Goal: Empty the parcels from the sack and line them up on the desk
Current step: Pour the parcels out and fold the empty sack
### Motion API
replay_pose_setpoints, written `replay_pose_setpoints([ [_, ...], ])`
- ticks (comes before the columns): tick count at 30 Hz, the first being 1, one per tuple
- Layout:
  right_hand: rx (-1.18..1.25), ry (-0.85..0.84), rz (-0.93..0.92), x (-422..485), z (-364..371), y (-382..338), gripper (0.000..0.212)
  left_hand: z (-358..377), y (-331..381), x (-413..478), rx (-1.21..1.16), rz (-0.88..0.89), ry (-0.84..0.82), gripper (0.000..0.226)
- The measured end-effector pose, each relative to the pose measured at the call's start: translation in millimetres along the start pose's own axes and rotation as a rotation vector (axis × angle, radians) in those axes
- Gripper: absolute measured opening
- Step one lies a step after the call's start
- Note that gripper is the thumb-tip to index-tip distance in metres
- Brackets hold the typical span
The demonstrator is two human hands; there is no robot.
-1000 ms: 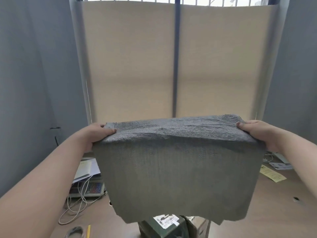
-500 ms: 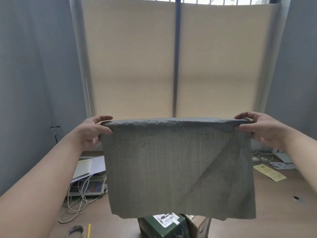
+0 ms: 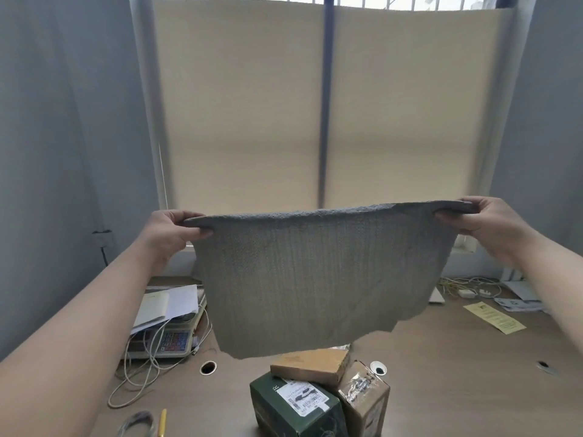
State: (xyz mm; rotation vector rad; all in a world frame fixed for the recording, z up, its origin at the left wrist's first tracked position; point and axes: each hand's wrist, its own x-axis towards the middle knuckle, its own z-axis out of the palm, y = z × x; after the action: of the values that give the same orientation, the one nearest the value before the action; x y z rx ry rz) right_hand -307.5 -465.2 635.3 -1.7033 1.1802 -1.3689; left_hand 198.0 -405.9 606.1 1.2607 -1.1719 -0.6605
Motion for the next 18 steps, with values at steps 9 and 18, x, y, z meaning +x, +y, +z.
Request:
replay_pose_setpoints([
  [9,0.203,0.099,-0.119,3.1,5.0,3.9,0.105,11.1,0.0,-3.7,-0.325,0.084,-0.021,0.021],
  [18,0.309,-0.161,0.199,-12.4,-7.8,-7.0,0.061,27.8,-5.3,-6.3,-0.407,0.101,0.117,0.017],
])
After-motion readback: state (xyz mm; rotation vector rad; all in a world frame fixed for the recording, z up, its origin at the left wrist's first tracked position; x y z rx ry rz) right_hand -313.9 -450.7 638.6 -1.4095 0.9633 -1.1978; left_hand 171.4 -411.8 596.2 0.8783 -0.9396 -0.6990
